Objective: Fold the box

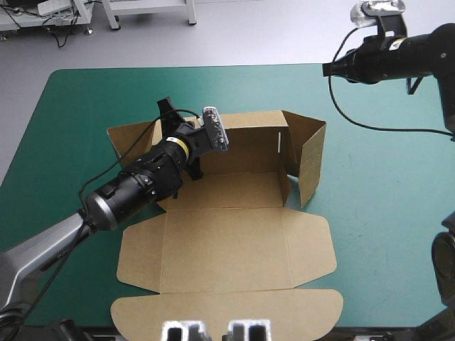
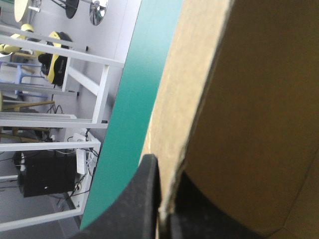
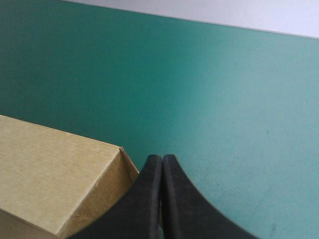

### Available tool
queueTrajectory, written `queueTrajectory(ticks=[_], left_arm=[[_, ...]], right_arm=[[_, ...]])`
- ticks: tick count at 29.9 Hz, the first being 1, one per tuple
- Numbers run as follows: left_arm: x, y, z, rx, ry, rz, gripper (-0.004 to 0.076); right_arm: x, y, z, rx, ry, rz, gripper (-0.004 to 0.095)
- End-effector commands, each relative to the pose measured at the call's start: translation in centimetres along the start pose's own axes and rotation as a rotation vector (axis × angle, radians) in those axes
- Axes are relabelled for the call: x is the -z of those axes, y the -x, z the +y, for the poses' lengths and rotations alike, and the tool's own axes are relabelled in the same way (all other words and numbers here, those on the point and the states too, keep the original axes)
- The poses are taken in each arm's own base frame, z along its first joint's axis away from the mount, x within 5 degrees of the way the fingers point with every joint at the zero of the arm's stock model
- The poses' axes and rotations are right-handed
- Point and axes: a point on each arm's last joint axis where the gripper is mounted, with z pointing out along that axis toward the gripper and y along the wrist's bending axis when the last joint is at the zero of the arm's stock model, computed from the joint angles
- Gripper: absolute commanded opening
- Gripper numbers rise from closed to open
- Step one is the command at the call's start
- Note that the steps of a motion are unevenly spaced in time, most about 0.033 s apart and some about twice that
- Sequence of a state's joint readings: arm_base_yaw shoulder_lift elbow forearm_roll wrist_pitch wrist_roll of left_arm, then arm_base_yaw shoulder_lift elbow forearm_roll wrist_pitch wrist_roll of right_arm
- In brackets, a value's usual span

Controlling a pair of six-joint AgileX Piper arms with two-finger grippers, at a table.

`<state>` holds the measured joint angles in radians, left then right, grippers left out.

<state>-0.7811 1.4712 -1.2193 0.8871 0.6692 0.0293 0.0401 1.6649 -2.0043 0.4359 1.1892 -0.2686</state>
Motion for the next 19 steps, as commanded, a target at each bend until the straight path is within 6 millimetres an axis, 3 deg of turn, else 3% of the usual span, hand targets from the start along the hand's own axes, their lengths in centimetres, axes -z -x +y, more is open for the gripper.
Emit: queueTrajectory(ticks=[1, 12, 19], left_arm=[[1.4, 1.5, 0.6, 0.091, 0.071, -0.055, -0.0010], [1.5, 1.8, 0.9, 0.133, 0.082, -0.052, -0.0010], [1.5, 1.7, 1.0, 0.120, 0.095, -0.035, -0.0010]], right_arm=[[-0.2, 0.8, 0.0, -0.023, 0.010, -0.041, -0.0020], [-5.4, 0.3, -2.3, -0.081, 0.010, 0.019, -0.0019], [-9.8, -1.1, -2.2, -0.116, 0.049, 0.148, -0.0019]])
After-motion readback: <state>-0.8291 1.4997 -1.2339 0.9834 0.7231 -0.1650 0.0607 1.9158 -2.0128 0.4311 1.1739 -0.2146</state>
